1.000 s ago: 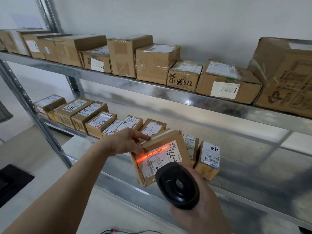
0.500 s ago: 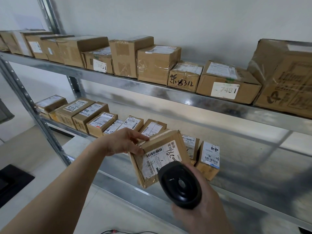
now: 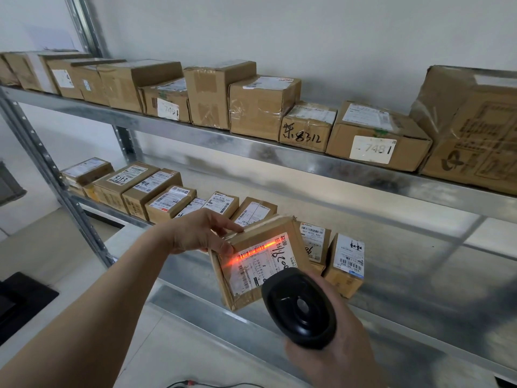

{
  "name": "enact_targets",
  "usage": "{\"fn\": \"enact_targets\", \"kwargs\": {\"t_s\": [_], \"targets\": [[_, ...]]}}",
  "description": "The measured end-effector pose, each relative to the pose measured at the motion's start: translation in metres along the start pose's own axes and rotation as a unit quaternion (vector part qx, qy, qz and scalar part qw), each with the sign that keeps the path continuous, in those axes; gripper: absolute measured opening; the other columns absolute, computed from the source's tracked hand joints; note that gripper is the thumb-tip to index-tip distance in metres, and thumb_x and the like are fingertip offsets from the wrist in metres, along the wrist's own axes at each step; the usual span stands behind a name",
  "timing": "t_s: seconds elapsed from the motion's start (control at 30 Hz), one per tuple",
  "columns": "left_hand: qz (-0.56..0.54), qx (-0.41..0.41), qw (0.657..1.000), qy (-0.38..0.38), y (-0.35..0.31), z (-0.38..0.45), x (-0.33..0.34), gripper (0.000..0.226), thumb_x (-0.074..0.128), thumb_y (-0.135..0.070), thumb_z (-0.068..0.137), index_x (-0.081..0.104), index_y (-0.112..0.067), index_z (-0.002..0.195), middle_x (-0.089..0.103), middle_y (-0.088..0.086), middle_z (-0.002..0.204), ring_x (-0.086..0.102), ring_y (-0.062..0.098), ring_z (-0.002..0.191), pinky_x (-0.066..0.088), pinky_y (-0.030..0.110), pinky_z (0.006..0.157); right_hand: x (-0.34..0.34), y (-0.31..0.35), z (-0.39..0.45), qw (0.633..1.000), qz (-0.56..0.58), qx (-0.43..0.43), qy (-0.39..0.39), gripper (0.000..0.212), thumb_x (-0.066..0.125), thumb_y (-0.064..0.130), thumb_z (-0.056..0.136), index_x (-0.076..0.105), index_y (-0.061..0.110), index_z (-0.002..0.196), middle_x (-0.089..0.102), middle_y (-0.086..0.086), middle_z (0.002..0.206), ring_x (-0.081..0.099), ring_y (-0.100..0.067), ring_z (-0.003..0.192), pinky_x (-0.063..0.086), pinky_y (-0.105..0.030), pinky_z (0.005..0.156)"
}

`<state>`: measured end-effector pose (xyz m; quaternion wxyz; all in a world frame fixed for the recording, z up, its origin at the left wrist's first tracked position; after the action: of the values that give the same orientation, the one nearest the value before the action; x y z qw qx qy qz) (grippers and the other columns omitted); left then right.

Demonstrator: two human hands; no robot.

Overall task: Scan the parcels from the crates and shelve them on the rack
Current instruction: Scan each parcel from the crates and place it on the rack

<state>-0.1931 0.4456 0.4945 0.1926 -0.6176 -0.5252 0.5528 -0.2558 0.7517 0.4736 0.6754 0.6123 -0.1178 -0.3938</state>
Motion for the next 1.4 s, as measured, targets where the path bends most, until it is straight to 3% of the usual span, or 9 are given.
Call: {"fn": "enact_targets", "kwargs": {"t_s": [0.5,0.67,0.87,0.93,1.03,1.1,1.2,1.33,1.4], "targets": [[-0.032,0.009,0.999,0.006,0.002,-0.003,0.0,0.046,0.082,-0.001,0.079,0.074,-0.023,0.118,0.076,0.006,0.109,0.071,0.028,0.106,0.058,0.04,0.095,0.0,0.011,-0.006,1.0,-0.001,0.004,-0.012,0.084,0.076,0.016,0.051,0.051,0.043,0.126,0.062,0.05,0.101,0.059,0.026,0.098,0.039,0.006,0.08],[-0.092,0.003,0.996,0.0,0.005,0.001,0.008,0.062,0.09,-0.017,0.06,0.074,-0.019,0.12,0.074,0.017,0.111,0.071,0.033,0.104,0.058,0.043,0.094,0.001,0.0,-0.007,0.999,0.024,0.022,-0.018,0.085,0.078,0.014,0.053,0.058,0.035,0.132,0.069,0.035,0.112,0.062,0.014,0.109,0.042,0.001,0.087],[-0.251,0.002,0.968,0.001,0.005,0.014,0.052,0.054,0.086,-0.028,0.053,0.079,-0.027,0.106,0.074,0.017,0.11,0.071,0.03,0.098,0.059,0.05,0.089,-0.006,-0.008,-0.014,0.983,0.062,0.101,-0.137,0.08,0.085,0.0,0.055,0.067,0.041,0.121,0.075,0.021,0.105,0.068,0.005,0.097,0.051,-0.019,0.088],[-0.289,0.0,0.957,0.011,-0.001,0.02,0.074,0.045,0.082,-0.021,0.068,0.076,-0.023,0.112,0.073,0.018,0.11,0.07,0.027,0.093,0.06,0.045,0.083,-0.012,-0.013,-0.016,0.976,0.061,0.107,-0.179,0.071,0.084,-0.011,0.058,0.072,0.038,0.108,0.076,0.021,0.094,0.068,0.008,0.086,0.049,-0.008,0.074],[-0.326,-0.012,0.945,0.024,-0.012,0.03,0.11,0.028,0.067,-0.007,0.092,0.072,-0.017,0.117,0.075,0.013,0.1,0.069,0.022,0.081,0.06,0.038,0.072,-0.021,-0.024,-0.018,0.969,0.056,0.108,-0.214,0.066,0.084,0.0,0.052,0.075,0.048,0.098,0.075,0.024,0.095,0.068,0.01,0.091,0.045,-0.002,0.072],[-0.342,-0.023,0.939,0.04,-0.017,0.038,0.134,0.023,0.068,-0.009,0.092,0.074,-0.017,0.113,0.074,0.017,0.105,0.069,0.027,0.086,0.059,0.044,0.079,-0.029,-0.037,-0.022,0.959,0.059,0.117,-0.249,0.078,0.085,-0.013,0.058,0.074,0.054,0.095,0.076,0.025,0.095,0.068,0.011,0.089,0.046,-0.003,0.073],[-0.344,-0.033,0.937,0.047,-0.026,0.048,0.166,0.022,0.072,-0.016,0.09,0.074,-0.018,0.112,0.072,0.02,0.108,0.067,0.03,0.091,0.056,0.047,0.085,-0.046,-0.049,-0.029,0.945,0.068,0.133,-0.291,0.077,0.075,-0.032,0.062,0.07,0.035,0.1,0.075,0.027,0.089,0.067,0.013,0.084,0.047,-0.002,0.072],[-0.336,-0.031,0.941,0.033,-0.045,0.06,0.205,0.021,0.066,-0.019,0.096,0.065,-0.013,0.116,0.07,0.013,0.101,0.067,0.027,0.087,0.056,0.043,0.08,-0.076,-0.074,-0.035,0.933,0.046,0.149,-0.326,0.069,0.085,-0.002,0.055,0.067,0.031,0.113,0.073,0.03,0.094,0.067,0.01,0.09,0.049,-0.007,0.076],[-0.307,-0.024,0.951,0.017,-0.054,0.069,0.222,0.019,0.066,-0.024,0.096,0.062,-0.011,0.111,0.07,0.013,0.099,0.067,0.025,0.085,0.056,0.042,0.08,-0.093,-0.088,-0.036,0.921,0.049,0.168,-0.347,0.072,0.081,0.017,0.048,0.068,0.035,0.116,0.073,0.026,0.098,0.07,-0.006,0.099,0.055,-0.027,0.087]]}}
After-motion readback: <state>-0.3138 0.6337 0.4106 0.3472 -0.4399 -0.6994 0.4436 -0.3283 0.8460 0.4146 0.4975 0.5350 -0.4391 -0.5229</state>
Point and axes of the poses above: each hand's wrist, its own z-axis towards the middle knuckle, its own x-axis out of the palm, y = z × x, the point moved 2 cm from there along z, towards the middle knuckle
